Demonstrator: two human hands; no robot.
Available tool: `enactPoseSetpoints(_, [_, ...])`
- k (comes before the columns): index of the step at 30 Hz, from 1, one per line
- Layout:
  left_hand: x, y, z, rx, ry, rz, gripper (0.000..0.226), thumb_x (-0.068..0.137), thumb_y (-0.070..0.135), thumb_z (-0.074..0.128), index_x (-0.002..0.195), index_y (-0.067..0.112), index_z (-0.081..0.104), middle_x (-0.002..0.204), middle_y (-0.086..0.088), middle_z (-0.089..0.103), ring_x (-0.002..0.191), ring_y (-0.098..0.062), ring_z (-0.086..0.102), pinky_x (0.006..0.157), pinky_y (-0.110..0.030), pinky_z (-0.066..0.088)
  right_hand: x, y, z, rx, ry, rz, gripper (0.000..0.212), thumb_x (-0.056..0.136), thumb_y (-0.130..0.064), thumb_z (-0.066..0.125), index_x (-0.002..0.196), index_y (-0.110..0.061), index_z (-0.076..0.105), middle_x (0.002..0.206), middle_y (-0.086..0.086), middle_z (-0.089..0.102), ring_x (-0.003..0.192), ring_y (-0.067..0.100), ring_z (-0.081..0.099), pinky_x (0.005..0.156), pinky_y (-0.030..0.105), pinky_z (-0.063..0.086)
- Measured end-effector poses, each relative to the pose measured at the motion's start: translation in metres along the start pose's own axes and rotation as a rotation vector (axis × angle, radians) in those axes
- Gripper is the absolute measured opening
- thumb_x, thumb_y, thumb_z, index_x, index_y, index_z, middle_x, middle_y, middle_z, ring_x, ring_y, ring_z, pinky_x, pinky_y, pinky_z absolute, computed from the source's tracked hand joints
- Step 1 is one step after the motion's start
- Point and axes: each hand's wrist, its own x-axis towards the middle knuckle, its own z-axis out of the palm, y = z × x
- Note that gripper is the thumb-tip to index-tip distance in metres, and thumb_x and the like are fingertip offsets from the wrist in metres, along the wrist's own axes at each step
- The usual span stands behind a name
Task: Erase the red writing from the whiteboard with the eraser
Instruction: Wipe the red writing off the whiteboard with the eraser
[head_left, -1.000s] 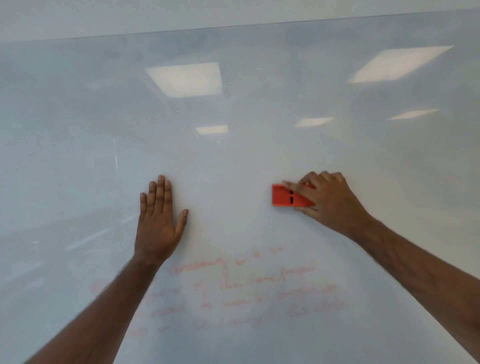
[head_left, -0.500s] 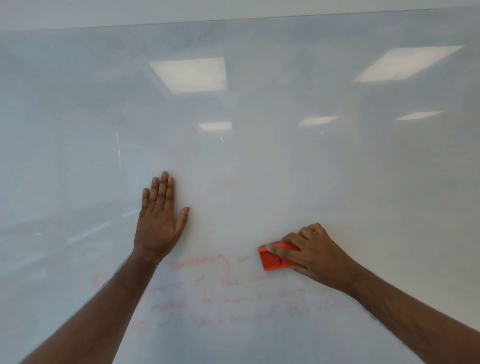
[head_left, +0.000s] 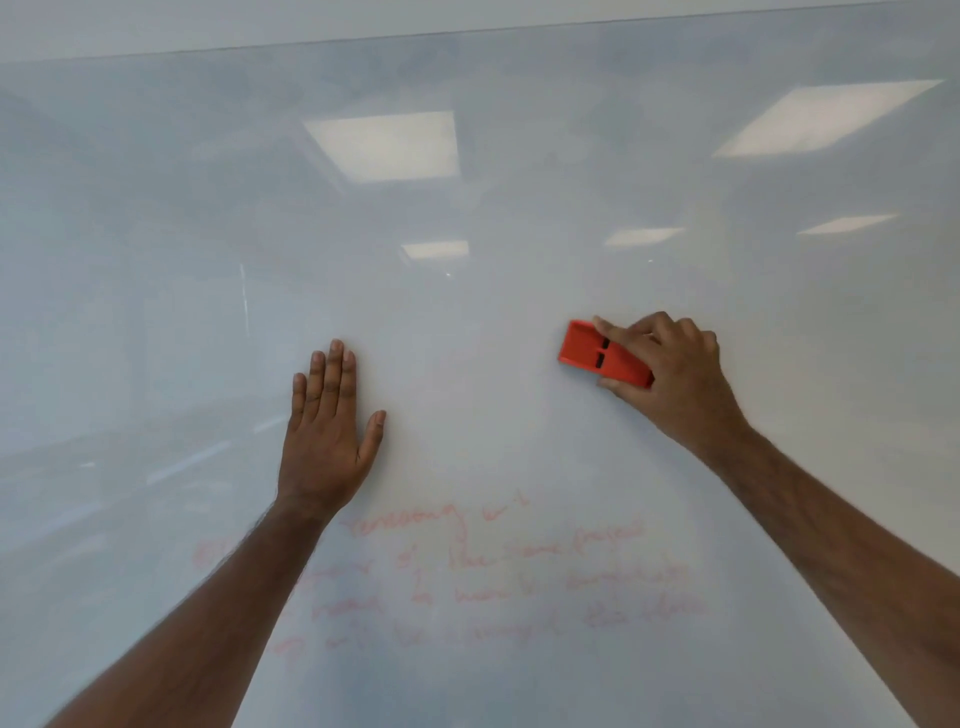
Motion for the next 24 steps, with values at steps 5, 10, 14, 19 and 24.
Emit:
enactPoseSetpoints(5, [0.0,-0.001,0.002,0.003,0.013,0.003,0.08,0.112,0.05,0.03,0.175,0.011,0.0,0.185,-0.006,-0.004,0.171,-0.027,-0.003,0.139,-0.045,0.0,-0.002,-0.06,0.021,0.032,-0.018,-0.032,0.077,0.08,-0.047,0.084,0.15,-0.039,0.054,0.112,0.002,0.06,0.094,0.031,0.056,0.081,0.045,0.04])
enactPoseSetpoints(10, [-0.002,-0.004,0.0,0.011,0.01,0.018,0.079,0.112,0.049,0.032,0.175,0.009,0.004,0.185,-0.007,-0.001,0.171,-0.027,-0.002,0.139,-0.045,0.001,-0.052,-0.106,0.04,-0.027,-0.16,-0.401,0.071,0.081,-0.045,0.076,0.149,-0.038,0.055,0.109,0.002,0.064,0.087,0.029,0.06,0.077,0.045,0.045])
enactPoseSetpoints(14, [-0.004,-0.009,-0.004,0.029,0.007,0.049,0.078,0.112,0.048,0.033,0.175,0.008,0.007,0.185,-0.009,0.003,0.171,-0.027,0.002,0.139,-0.043,0.001,-0.093,-0.104,0.042,-0.053,-0.26,-0.574,0.067,0.088,-0.041,0.073,0.15,-0.041,0.048,0.108,-0.003,0.063,0.085,0.022,0.057,0.076,0.042,0.048])
enactPoseSetpoints(19, [-0.004,-0.013,-0.005,0.038,0.005,0.073,0.078,0.112,0.048,0.033,0.175,0.008,0.008,0.184,-0.009,0.004,0.171,-0.027,0.003,0.139,-0.042,0.002,-0.091,-0.066,0.031,-0.103,-0.261,-0.646,0.066,0.084,-0.037,0.079,0.145,-0.04,0.056,0.11,-0.002,0.067,0.083,0.022,0.061,0.074,0.041,0.051])
enactPoseSetpoints(24, [-0.004,-0.015,-0.002,0.049,0.025,0.082,0.078,0.112,0.047,0.033,0.175,0.009,0.007,0.185,-0.009,0.004,0.171,-0.027,0.003,0.139,-0.042,0.001,-0.054,-0.043,0.021,-0.11,-0.167,-0.556,0.058,0.092,-0.043,0.06,0.148,-0.036,0.049,0.111,0.002,0.065,0.085,0.028,0.061,0.076,0.045,0.045])
